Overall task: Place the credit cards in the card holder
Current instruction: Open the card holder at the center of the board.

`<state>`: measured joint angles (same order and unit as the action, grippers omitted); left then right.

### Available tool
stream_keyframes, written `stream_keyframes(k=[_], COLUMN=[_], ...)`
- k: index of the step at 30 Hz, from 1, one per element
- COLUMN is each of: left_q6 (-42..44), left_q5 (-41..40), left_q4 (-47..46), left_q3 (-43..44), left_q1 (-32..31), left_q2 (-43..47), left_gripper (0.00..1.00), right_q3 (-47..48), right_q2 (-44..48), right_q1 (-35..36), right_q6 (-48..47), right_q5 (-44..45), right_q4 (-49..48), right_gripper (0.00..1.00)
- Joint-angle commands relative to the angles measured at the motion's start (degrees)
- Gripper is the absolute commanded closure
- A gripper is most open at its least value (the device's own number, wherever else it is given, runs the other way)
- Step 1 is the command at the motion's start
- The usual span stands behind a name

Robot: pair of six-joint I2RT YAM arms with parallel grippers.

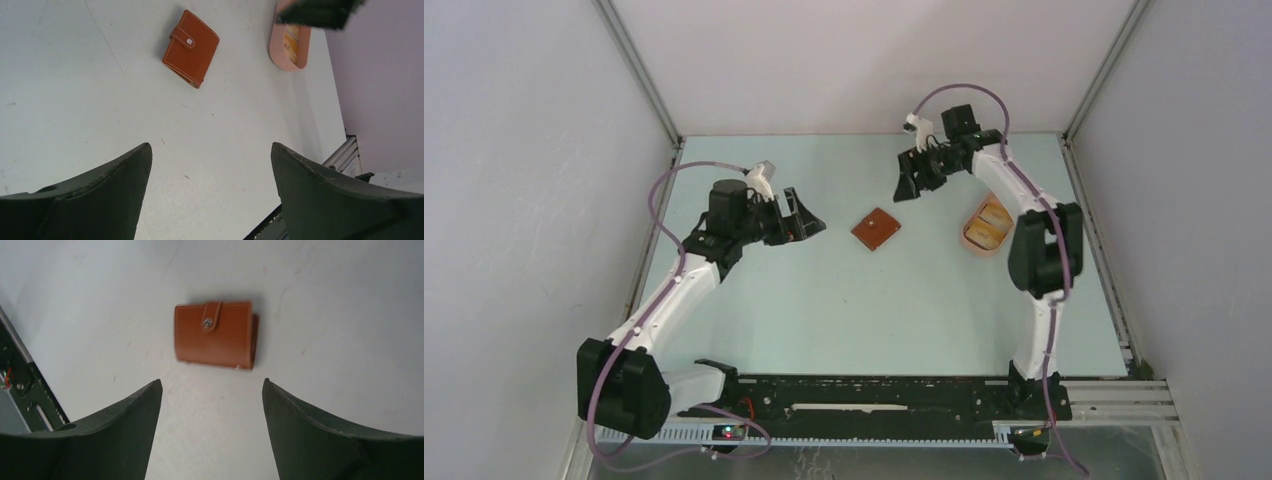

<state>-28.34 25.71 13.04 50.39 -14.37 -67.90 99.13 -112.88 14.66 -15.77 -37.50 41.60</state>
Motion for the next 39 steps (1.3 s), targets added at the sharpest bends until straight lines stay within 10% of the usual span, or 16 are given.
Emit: stream_keyframes(k=[1, 28, 39], left_q6=[-1.0, -2.7, -3.5], left_q5=[2.6, 6.4, 7.7], left_q4=[-1.0, -1.1, -1.3], left_q3=[3.4, 3.9, 4.0], left_q1=[0.3, 0.3, 0.3], left_q2=[0.9, -2.9, -4.2], left_gripper=[0.07, 0.16, 0.21], right_q3=[16.9, 30.0, 29.3], right_q2=[-13.8, -33.0, -34.9], right_q1=[0.2, 1.2, 1.3], right_q6=[3.3, 9.2, 10.6], right_q5=[-2.4, -7.1, -8.8], right_q4=[12.0, 16.3, 16.2], right_gripper=[0.20, 0.41, 0.64])
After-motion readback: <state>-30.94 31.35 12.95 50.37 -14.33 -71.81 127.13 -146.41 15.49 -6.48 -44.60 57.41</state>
